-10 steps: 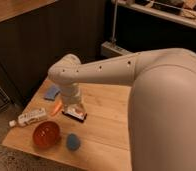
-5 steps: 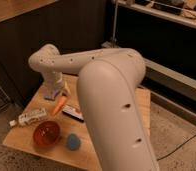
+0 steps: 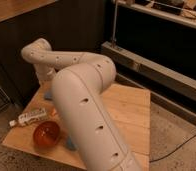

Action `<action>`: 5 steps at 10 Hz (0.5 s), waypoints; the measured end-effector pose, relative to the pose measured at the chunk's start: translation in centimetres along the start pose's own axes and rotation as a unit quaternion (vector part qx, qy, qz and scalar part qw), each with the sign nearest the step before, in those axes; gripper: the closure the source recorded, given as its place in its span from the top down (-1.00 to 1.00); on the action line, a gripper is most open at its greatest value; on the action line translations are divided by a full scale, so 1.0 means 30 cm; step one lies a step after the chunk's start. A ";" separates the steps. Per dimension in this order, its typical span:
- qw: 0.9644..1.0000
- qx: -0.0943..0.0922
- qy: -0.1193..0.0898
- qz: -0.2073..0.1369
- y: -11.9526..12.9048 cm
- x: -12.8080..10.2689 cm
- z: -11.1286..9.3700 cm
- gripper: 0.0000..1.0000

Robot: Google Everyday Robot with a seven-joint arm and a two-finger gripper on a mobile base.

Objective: Place the white sponge in the ceramic bowl

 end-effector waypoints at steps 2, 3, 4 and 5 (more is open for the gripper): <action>1.000 -0.010 0.003 0.026 0.047 -0.047 0.073 0.30; 0.999 -0.013 0.002 0.037 0.073 -0.069 0.112 0.30; 0.999 -0.014 0.000 0.043 0.095 -0.085 0.142 0.30; 0.999 -0.013 -0.003 0.048 0.098 -0.103 0.165 0.30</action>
